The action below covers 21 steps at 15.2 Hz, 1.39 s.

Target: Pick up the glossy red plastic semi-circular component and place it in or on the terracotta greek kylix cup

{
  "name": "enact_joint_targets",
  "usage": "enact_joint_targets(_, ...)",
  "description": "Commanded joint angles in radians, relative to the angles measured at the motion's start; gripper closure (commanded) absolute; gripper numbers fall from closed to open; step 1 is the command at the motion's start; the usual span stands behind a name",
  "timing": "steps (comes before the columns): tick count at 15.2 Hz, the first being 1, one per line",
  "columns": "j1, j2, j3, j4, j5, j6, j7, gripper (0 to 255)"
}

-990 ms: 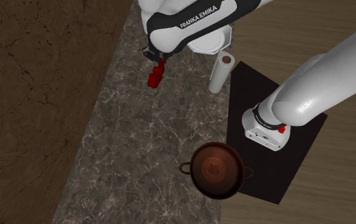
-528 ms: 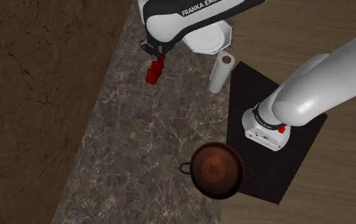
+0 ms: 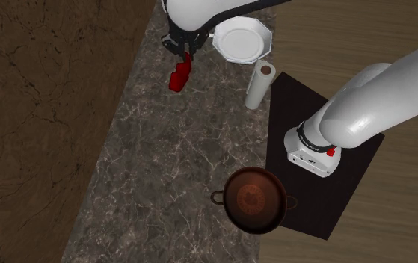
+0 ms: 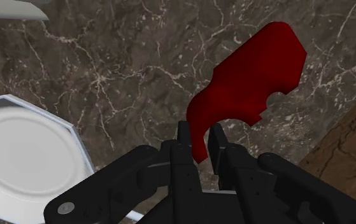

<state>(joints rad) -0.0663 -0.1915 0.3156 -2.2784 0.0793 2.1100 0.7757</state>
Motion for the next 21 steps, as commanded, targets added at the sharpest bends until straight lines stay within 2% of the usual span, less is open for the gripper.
enact_joint_targets(1,0.000,-0.007,-0.001,0.009,0.002,-0.016,-0.002,255)
enact_joint_targets(11,0.121,-0.360,0.053,-0.262,0.140,-0.083,0.074,255)
enact_joint_targets(21,0.307,-0.691,0.136,-0.418,0.285,-0.245,0.231,255)
